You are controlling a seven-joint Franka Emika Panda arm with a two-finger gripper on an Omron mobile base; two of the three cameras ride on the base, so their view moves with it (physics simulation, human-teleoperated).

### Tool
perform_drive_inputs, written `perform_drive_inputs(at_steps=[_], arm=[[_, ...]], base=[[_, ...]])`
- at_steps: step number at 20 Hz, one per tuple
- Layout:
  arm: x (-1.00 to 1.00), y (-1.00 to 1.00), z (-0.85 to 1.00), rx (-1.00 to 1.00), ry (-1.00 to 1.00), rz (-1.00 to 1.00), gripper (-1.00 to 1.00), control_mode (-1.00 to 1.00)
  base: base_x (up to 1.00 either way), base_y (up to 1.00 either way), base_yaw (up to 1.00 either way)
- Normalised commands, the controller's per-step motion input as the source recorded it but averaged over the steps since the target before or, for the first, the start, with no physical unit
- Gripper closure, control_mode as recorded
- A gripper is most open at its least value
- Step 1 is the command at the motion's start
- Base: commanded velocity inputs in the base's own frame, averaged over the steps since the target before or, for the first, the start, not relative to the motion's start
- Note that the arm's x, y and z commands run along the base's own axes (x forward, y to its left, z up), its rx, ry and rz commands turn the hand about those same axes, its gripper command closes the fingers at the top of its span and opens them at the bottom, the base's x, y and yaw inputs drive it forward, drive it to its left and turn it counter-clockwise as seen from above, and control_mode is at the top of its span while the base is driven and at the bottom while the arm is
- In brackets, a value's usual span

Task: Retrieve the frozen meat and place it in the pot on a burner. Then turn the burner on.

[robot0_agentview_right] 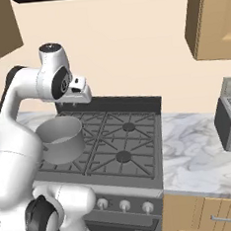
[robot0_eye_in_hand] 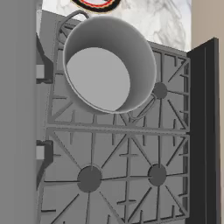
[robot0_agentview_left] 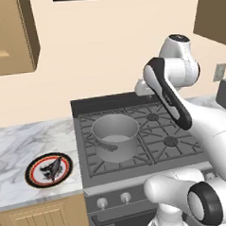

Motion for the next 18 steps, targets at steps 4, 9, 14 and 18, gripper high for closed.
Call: perform_drive_inputs(at_steps=[4, 9, 14, 18], arm=[[-0.06, 0.28, -0.02, 0.00, 0.00, 0.00, -1.00, -1.00], [-0.19, 0.86, -0.17, 0.01, 0.00, 0.00, -1.00, -1.00], [-0.20, 1.00, -0.21, 0.00, 0.00, 0.00, -1.00, -1.00], [-0.13, 1.00, -0.26, 0.01, 0.00, 0.01, -1.00, -1.00]], base=[[0.00, 0.00, 0.00], [0.00, 0.00, 0.00], [0.00, 0.00, 0.00], [0.00, 0.00, 0.00]])
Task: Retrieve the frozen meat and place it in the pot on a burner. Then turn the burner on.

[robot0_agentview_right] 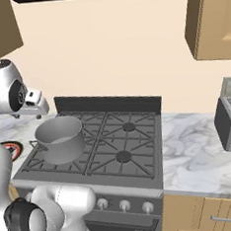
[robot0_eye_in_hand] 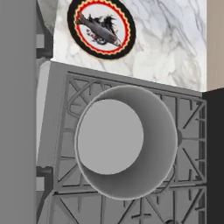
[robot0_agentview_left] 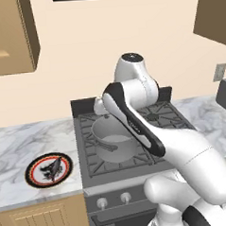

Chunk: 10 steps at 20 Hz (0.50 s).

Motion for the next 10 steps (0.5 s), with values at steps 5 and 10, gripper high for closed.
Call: perform_drive_inputs(at_steps=[5, 10], arm=[[0.00, 0.96, -0.37, 0.02, 0.01, 0.06, -1.00, -1.00], [0.00, 0.77, -0.34, 0.03, 0.01, 0.07, -1.00, -1.00]], base=[[0.00, 0.00, 0.00], [0.00, 0.00, 0.00]])
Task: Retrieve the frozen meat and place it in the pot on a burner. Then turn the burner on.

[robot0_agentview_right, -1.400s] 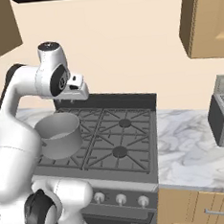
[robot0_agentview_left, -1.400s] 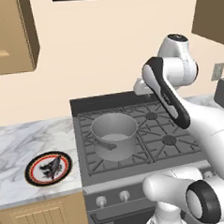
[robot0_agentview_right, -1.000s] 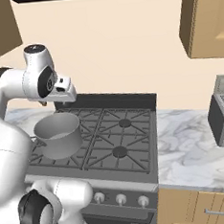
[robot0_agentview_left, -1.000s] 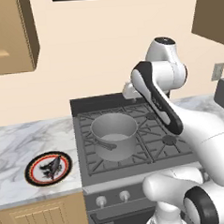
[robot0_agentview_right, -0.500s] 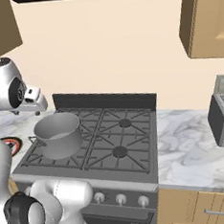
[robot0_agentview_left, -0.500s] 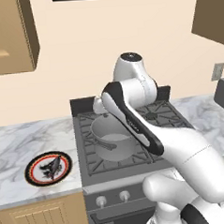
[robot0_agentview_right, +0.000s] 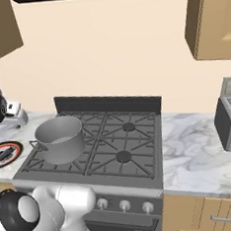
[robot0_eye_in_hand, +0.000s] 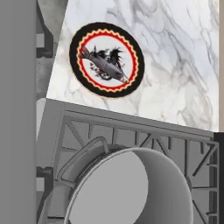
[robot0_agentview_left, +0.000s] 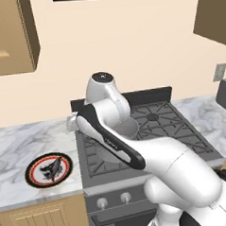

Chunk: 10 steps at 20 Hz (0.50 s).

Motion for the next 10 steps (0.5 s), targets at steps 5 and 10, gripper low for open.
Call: perform_drive_inputs(at_steps=[5, 10], arm=[[0.07, 0.73, -0.41, 0.04, 0.00, 0.04, -1.00, -1.00], [0.05, 0.68, -0.41, 0.00, 0.00, 0.03, -1.00, -1.00]], base=[[0.00, 0.00, 0.00], [0.00, 0.00, 0.00]])
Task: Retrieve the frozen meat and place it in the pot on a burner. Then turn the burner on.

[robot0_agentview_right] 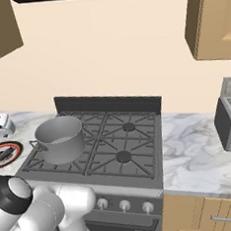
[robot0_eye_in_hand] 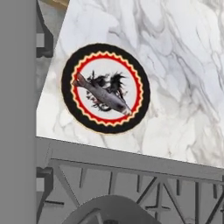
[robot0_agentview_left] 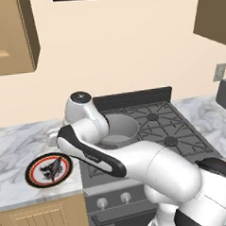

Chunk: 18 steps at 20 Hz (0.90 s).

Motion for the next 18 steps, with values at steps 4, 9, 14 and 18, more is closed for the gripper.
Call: perform_drive_inputs(at_steps=[4, 9, 14, 18], arm=[[0.01, 0.53, -0.43, 0.00, 0.00, 0.00, -1.00, -1.00], [0.00, 0.11, -0.37, -0.02, 0.03, 0.00, -1.00, -1.00], [0.01, 0.00, -0.46, 0.04, 0.02, -0.08, -1.00, -1.00], [0.01, 0.02, -0.46, 0.14, 0.00, -0.15, -1.00, -1.00]], base=[[0.00, 0.00, 0.00], [0.00, 0.00, 0.00], [0.00, 0.00, 0.00], [0.00, 0.00, 0.00]])
